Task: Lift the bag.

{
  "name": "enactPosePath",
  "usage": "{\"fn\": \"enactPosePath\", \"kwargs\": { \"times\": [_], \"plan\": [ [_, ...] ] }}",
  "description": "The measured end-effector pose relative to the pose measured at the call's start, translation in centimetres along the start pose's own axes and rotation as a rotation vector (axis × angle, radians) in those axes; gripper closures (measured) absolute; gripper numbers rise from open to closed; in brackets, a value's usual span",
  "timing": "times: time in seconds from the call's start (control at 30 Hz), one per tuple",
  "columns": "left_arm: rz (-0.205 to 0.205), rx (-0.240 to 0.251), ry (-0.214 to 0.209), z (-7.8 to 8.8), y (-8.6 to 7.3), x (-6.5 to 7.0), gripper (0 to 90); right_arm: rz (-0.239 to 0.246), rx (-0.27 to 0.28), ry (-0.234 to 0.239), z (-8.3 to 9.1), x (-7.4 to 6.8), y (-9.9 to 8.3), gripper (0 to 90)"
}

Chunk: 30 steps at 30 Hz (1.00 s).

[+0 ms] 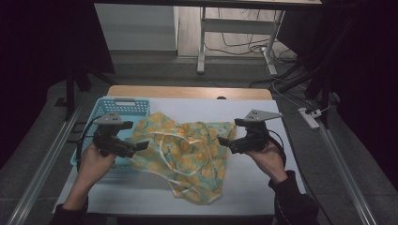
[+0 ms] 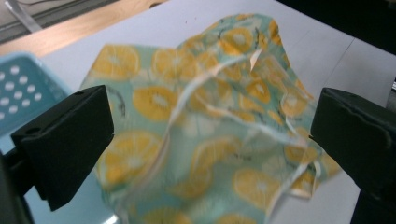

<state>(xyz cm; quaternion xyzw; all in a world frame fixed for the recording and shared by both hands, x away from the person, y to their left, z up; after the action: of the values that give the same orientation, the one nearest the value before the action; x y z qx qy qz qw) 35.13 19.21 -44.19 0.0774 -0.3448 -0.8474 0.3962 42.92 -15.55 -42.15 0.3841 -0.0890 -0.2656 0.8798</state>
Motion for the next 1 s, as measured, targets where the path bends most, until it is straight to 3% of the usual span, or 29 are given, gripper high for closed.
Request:
{"fn": "enactPosePath", "kwargs": {
  "times": [0.53, 1.0],
  "plan": [
    [0.086, 0.033, 0.01, 0.8, -6.8, 1.0, 0.0, -0.026, -0.023, -0.05, 0.9, -0.6, -5.9, 0.0],
    [0.136, 0.048, 0.095, 1.4, -11.8, 1.8, 0.0, -0.058, -0.058, -0.108, 2.3, -0.8, -11.4, 0.0]
  ]
}}
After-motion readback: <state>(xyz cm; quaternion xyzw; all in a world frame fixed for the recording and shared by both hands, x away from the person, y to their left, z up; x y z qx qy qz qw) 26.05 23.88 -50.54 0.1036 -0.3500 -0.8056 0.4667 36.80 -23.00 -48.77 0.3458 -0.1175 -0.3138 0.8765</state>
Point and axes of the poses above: each handheld gripper's, and its own axes: z roughly backward along the jaws, y roughly out of its top, x roughly to its right, the point moved 6 cm from there along -z, roughly forward along the jaws, and after that the axes turned 14 degrees about -x, right-handed, at the moved point
